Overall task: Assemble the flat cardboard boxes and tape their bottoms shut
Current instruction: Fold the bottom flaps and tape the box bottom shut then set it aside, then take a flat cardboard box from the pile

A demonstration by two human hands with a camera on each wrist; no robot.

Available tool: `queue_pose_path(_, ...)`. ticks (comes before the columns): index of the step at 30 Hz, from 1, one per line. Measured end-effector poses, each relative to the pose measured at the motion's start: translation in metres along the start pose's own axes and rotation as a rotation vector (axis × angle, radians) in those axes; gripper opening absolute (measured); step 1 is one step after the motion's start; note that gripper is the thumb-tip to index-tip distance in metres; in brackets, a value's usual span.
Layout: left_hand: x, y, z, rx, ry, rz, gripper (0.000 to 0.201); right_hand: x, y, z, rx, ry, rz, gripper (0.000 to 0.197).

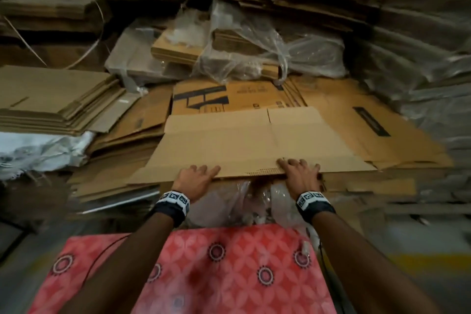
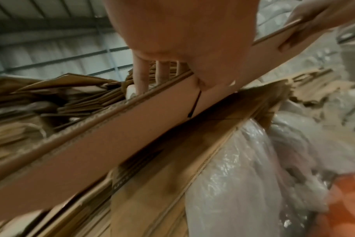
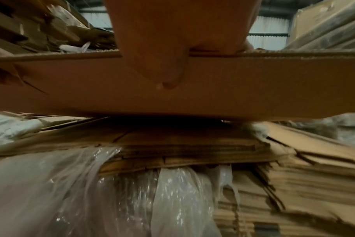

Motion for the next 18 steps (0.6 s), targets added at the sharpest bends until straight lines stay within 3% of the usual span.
queue_pose_path(6, -0.006, -0.017, -0.023, -0.097, 0.000, 0.068, 0.062, -0.008, -0.030, -0.017, -0.090, -0.015, -0.065, 0.072)
queue_pose_path(10, -0.013, -0.031, -0.040, -0.117, 0.027, 0.108, 0.063, -0.007, -0.045, -0.033, -0.153, 0.055, -0.159, 0.080)
queue_pose_path(14, -0.014, -0.047, -0.053, -0.112, 0.021, 0.101, 0.064, 0.004, -0.055, -0.046, -0.095, 0.112, -0.155, 0.071)
queue_pose_path(18, -0.013, -0.059, -0.066, -0.082, 0.049, 0.205, 0.062, 0.005, -0.057, -0.064, -0.030, -0.004, -0.021, 0.077)
Point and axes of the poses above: each hand's wrist, its own z-axis away from the middle knuckle, its own y-axis out of the back of the hand, x = y × z, the point moved 6 cm from there along -z, towards the middle knuckle, and after that the axes turned 1 degree about y, right-handed, at the moved point
